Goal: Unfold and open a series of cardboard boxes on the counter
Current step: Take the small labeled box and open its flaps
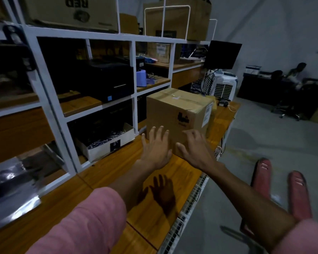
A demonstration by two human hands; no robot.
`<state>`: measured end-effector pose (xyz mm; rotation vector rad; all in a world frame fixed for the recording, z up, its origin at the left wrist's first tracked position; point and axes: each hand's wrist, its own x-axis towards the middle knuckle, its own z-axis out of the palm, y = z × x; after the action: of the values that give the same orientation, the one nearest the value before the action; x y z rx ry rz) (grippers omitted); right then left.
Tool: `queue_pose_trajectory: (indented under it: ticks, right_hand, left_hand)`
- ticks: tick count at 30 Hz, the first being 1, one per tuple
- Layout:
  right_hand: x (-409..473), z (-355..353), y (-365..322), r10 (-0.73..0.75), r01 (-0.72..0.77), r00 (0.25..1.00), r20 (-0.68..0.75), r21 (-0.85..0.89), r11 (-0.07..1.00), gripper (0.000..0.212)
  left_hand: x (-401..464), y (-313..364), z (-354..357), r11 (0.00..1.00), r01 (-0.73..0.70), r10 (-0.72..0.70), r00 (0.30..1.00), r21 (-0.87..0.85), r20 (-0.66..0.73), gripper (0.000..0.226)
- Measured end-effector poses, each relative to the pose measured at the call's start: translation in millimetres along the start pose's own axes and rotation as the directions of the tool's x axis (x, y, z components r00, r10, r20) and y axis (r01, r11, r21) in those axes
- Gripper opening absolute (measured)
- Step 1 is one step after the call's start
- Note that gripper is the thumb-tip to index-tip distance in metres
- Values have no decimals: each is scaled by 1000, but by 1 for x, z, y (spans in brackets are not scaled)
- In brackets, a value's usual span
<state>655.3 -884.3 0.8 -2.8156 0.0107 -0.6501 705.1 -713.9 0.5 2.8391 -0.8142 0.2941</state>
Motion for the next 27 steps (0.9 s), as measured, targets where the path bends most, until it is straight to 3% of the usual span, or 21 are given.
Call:
queue_pose_trajectory:
  ticks: [7,17,22,27]
  right_hand:
    - [99,41,54,0,0,1000,-6,-46,999,61]
    - [185,75,135,66,-55,990,126,-84,995,77]
    - [170,82,138,-12,11,1000,-13,-94,996,66]
    - [117,85,112,-154,143,984,-89,-127,982,58]
  left_hand:
    - [73,-6,29,999,31,-28,997,42,-74,73]
    - [144,4,70,989,124,-125,992,82,-2,77]
    - [141,2,82,988,144,-146,988,60,43,79]
    - [115,4,76,991,112,-111,994,68,-9,85]
